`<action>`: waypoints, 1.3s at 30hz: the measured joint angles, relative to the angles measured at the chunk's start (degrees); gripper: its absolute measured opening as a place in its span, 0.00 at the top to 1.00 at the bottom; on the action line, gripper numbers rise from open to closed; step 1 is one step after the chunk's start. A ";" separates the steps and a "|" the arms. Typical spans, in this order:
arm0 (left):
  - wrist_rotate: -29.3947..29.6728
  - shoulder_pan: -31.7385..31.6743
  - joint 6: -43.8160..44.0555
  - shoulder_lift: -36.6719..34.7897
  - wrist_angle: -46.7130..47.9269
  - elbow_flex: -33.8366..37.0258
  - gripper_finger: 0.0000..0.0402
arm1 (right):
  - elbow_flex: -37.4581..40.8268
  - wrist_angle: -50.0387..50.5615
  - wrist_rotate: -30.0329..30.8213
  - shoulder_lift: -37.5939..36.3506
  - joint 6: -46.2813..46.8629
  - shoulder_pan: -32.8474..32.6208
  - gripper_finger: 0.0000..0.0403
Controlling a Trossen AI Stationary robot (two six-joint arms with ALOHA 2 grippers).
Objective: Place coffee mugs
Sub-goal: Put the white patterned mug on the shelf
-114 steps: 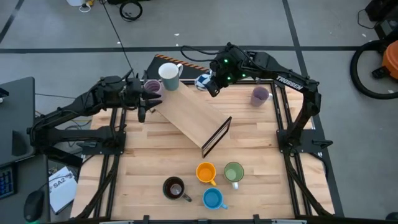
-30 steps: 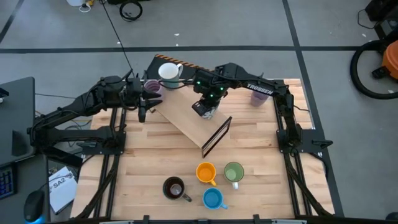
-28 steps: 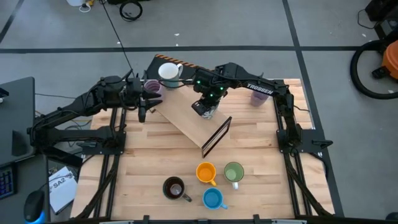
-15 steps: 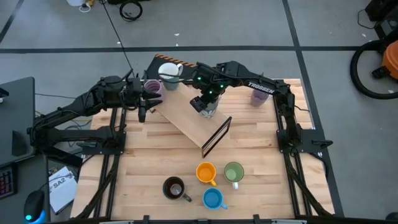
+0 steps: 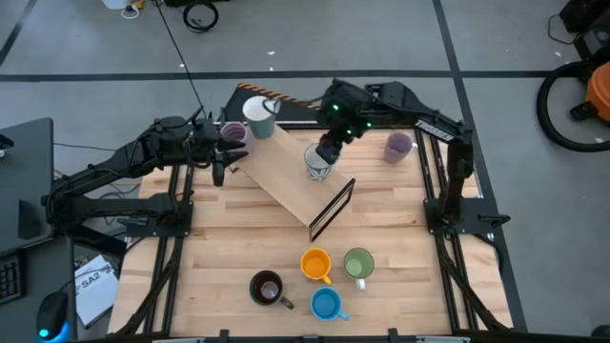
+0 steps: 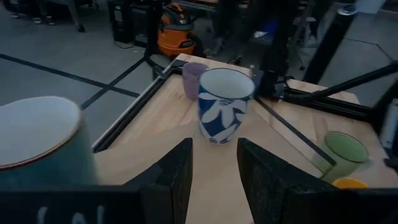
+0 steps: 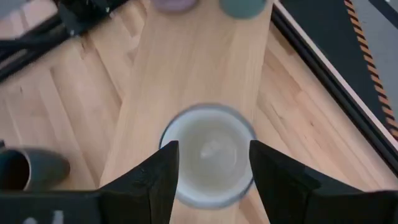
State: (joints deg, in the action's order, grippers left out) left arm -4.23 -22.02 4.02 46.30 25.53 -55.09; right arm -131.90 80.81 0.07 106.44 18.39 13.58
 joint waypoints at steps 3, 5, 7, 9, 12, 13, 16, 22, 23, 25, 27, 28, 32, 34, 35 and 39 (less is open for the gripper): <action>1.35 0.00 0.91 -0.84 -1.99 0.00 0.67 | 0.00 3.32 3.12 -1.35 0.81 -2.36 0.50; 1.77 -0.02 1.17 -1.30 -3.81 -0.01 0.67 | 0.01 5.09 7.66 -1.73 1.18 -4.44 0.50; 1.94 -0.02 1.10 -1.68 -5.31 -0.02 0.67 | 1.00 5.34 13.31 -1.82 1.20 -6.80 0.50; 2.06 -0.02 0.03 -1.77 -6.53 -0.04 0.67 | 3.53 3.81 16.24 -2.60 1.21 -8.60 0.50; 2.12 -0.05 -0.17 -1.81 -6.75 -0.04 0.67 | 9.44 -1.04 16.46 -5.52 2.84 -10.10 0.50; 2.12 -0.04 -0.18 -1.81 -7.01 -0.04 0.67 | 12.18 -2.19 16.61 -6.88 3.64 -10.49 0.50; 2.10 -0.04 0.02 -2.01 -7.99 -0.04 0.67 | 21.90 -7.62 18.68 -11.92 5.84 -11.94 0.50; 2.10 -0.04 -0.19 -2.93 -10.82 -0.04 0.67 | 41.54 -24.17 19.96 -21.57 5.63 -14.99 0.50; 2.10 -0.04 -0.19 -2.97 -10.81 -0.04 0.67 | 44.29 -26.12 19.96 -22.47 5.56 -15.17 0.50; 2.10 -0.04 -0.21 -3.09 -10.98 -0.04 0.67 | 48.70 -28.87 19.80 -23.96 6.03 -15.37 0.50; 2.11 -0.04 -0.21 -3.32 -10.66 -0.04 0.67 | 52.21 -30.52 19.53 -25.08 7.97 -15.37 0.50; 2.10 -0.04 -0.21 -3.36 -10.78 -0.04 0.67 | 53.59 -30.96 19.42 -25.44 9.12 -15.36 0.50; 2.10 -0.04 -0.21 -3.32 -10.65 -0.04 0.67 | 56.46 -32.70 16.82 -25.84 11.04 -14.92 0.46; 2.10 -0.04 -0.21 -3.34 -10.67 -0.04 0.67 | 57.01 -34.53 16.51 -25.63 10.56 -14.58 0.42; 2.10 -0.04 -0.21 -3.32 -10.65 -0.04 0.67 | 57.22 -35.41 16.47 -25.41 10.11 -14.46 0.39; 2.10 -0.04 -0.23 -3.32 -10.67 -0.04 0.67 | 58.35 -37.79 16.60 -25.02 9.86 -13.47 0.26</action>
State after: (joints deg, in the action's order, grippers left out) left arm -2.13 -22.06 3.79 42.98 14.85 -55.13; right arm -73.54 43.02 16.67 81.41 28.25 0.11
